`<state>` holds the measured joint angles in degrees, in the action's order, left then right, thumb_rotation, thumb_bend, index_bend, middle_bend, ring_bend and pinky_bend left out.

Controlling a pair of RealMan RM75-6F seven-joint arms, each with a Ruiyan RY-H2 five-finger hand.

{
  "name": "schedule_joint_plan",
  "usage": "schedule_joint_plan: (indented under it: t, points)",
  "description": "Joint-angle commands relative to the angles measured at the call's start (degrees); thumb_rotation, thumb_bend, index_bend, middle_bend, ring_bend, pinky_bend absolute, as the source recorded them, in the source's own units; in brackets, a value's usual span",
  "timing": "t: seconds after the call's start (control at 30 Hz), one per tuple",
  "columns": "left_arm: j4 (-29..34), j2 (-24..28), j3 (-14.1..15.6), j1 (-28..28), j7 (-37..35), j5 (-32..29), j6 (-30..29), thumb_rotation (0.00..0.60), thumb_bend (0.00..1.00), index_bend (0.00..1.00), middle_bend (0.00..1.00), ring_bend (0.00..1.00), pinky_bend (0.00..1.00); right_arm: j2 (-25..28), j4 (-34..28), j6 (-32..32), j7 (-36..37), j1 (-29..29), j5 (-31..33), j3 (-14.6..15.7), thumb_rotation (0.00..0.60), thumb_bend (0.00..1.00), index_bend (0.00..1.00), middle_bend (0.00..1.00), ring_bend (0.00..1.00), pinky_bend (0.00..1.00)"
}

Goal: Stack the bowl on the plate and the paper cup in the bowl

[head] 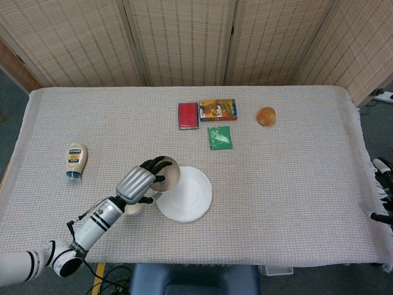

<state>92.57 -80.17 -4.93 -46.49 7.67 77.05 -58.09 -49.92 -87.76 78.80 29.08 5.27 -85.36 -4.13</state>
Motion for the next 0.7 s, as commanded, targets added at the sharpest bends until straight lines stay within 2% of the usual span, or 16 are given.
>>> schedule_joint_plan:
  t: [0.03,0.17,0.37,0.7]
  points:
    - [2.5,-0.4,-2.4,-1.6,5.6,-6.4,4.2,0.600,0.47,0.64,0.16,0.03,0.20,0.3,0.9,0.4,1.5,0.0,-0.6,0.1,0.600,0.26,0.00,0.02,0.00,0.00]
    - [0.5,-3.6,-2.9,-2.6,6.2,-8.6,5.9,0.600,0.47,0.64,0.16,0.03,0.20,0.4,1.6,1.4,3.0,-0.3,-0.9,0.1,0.600,0.26,0.00,0.02,0.00,0.00]
    - [-2.1,-7.8,-2.3,-3.1,7.9,-8.7,6.1,0.600,0.47,0.64,0.16,0.03,0.20,0.6,2.5,3.3,5.2,-1.1,-1.8,0.3,0.600,0.26,0.00,0.02,0.00,0.00]
    - [-2.5,-10.5,-1.5,-2.9,12.4,-10.1,5.1,0.600,0.47,0.64,0.16,0.03,0.20,0.7,4.1,6.3,8.0,-2.0,-3.7,0.7,0.600,0.26,0.01,0.02,0.00,0.00]
